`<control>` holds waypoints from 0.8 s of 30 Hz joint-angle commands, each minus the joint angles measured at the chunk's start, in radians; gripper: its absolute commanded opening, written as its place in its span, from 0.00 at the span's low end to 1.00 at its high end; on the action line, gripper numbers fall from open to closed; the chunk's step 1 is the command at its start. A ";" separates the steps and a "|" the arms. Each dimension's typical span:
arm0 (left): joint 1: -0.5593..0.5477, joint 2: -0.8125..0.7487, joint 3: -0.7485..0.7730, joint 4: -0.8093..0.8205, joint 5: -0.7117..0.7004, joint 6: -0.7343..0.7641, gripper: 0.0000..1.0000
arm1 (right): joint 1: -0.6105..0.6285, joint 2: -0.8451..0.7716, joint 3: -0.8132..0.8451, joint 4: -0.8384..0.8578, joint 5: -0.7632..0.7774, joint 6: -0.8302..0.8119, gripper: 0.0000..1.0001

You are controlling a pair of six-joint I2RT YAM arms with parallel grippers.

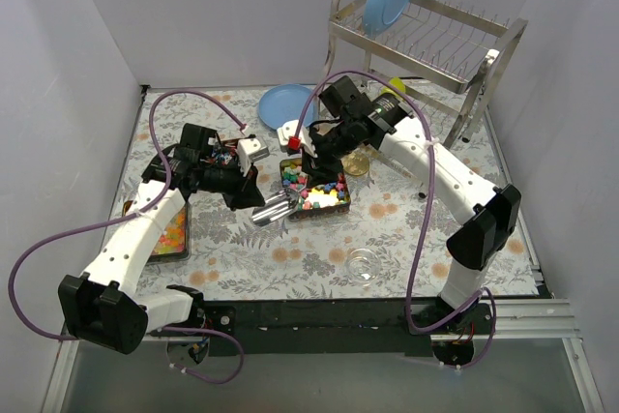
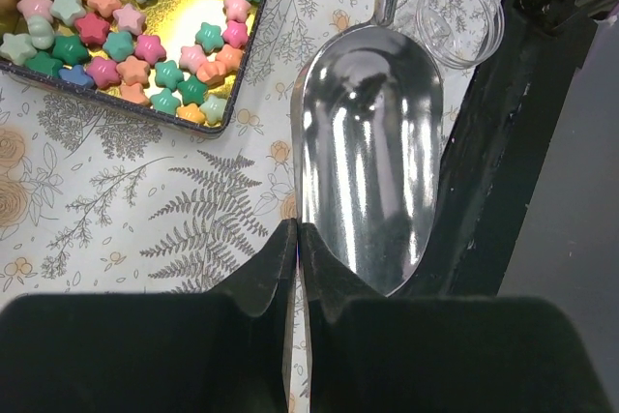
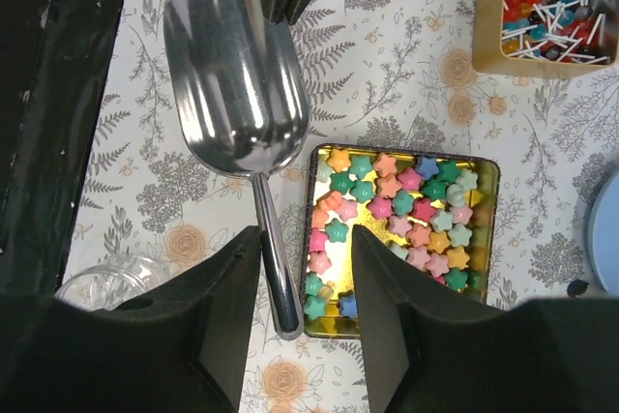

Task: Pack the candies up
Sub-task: Adjust the spatula.

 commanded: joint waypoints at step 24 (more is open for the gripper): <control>-0.004 -0.041 -0.011 0.087 -0.025 -0.051 0.00 | -0.002 0.128 0.156 -0.183 -0.061 -0.037 0.40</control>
